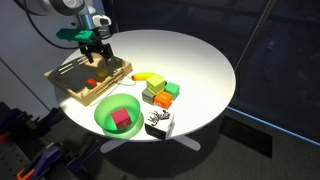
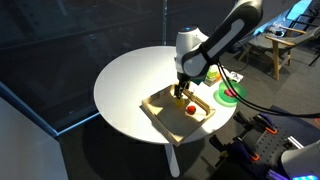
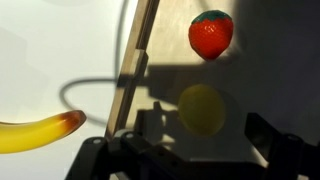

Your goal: Put the toy lemon on the table

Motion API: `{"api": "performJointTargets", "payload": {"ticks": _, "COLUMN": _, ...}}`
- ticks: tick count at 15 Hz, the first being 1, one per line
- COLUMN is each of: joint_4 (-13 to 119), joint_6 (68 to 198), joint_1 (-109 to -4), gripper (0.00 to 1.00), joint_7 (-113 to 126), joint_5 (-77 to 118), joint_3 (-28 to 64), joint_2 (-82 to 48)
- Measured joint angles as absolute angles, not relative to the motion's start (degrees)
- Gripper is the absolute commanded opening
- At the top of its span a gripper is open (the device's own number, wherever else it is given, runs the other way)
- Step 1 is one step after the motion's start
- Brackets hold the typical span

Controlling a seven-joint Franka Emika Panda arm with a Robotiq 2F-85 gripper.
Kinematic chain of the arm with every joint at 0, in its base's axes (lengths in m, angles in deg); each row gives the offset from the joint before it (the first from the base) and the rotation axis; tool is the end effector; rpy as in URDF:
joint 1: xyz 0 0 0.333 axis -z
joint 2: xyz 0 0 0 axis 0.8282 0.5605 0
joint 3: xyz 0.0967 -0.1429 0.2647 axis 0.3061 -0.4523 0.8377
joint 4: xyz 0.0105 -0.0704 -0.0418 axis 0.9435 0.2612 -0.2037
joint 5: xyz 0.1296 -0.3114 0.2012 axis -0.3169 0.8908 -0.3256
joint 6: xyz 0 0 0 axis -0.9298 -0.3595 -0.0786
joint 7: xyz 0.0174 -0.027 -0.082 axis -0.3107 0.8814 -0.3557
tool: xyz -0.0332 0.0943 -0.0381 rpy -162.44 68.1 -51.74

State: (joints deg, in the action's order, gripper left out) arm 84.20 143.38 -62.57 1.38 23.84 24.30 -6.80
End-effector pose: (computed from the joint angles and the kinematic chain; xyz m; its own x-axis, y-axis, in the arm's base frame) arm 0.5497 0.0895 0.1753 0.9623 0.2591 -0.0830 0.2629 -0.9640 0.0386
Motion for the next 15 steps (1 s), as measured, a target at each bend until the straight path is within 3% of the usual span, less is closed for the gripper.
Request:
{"api": "performJointTargets", "payload": {"ticks": 11, "joint_4": 81.7, "joint_6": 145.0, "joint_1": -65.2, "gripper": 1.00, "joint_7": 2.6, "joint_5": 26.7, "joint_3": 22.7, "joint_2": -1.9}}
{"api": "performJointTargets", "payload": {"ticks": 12, "joint_4": 81.4, "joint_6": 145.0, "joint_1": -65.2, "gripper": 0.82, "joint_7": 2.6, "joint_5": 26.7, "joint_3": 22.7, "joint_2": -1.5}}
{"api": "performJointTargets", "payload": {"ticks": 15, "joint_4": 80.4, "joint_6": 145.0, "joint_1": -65.2, "gripper": 0.56, "joint_7": 2.6, "joint_5": 26.7, "joint_3": 22.4, "joint_2": -0.5}}
